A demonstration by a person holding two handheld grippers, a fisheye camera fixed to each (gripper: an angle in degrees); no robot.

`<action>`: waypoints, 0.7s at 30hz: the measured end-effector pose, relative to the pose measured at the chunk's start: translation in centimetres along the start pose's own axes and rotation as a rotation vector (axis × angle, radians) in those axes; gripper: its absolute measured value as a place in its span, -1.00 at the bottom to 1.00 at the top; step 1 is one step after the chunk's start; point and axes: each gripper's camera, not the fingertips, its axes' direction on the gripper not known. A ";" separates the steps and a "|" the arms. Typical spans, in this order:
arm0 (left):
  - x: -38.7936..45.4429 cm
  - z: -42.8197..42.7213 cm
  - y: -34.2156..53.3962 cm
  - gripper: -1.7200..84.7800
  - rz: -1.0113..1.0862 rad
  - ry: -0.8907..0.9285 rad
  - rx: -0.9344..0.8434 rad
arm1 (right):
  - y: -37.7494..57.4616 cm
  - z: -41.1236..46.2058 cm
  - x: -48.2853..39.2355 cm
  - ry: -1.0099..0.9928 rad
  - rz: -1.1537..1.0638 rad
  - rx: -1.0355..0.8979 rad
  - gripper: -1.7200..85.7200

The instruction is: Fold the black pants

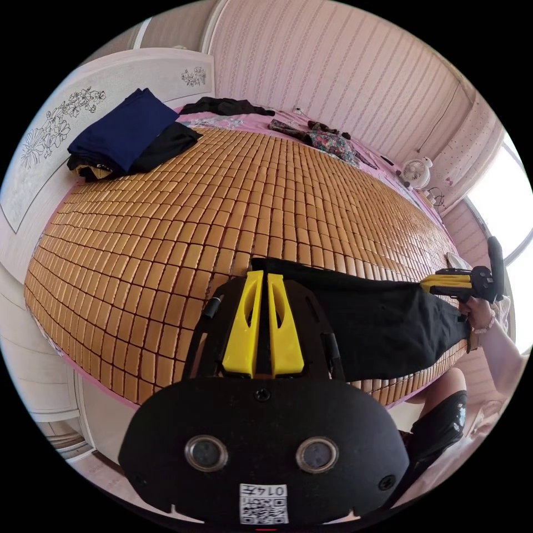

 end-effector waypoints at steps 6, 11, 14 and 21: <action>-0.9 0.3 -0.6 -0.95 0.096 -0.118 -0.045 | 4.2 -2.4 2.4 0.021 0.100 0.073 -0.95; -6.6 -0.5 -1.5 -0.89 -0.109 -0.271 -0.042 | 10.1 -3.3 4.7 0.058 0.254 0.069 -0.95; -10.3 -3.6 -0.7 -0.85 -0.309 -0.068 0.107 | 14.2 -3.1 5.7 0.077 0.361 0.035 -0.95; -1.5 -9.1 4.3 -0.93 -0.032 -0.018 0.271 | 22.5 -2.1 10.0 0.250 0.693 -0.053 -0.95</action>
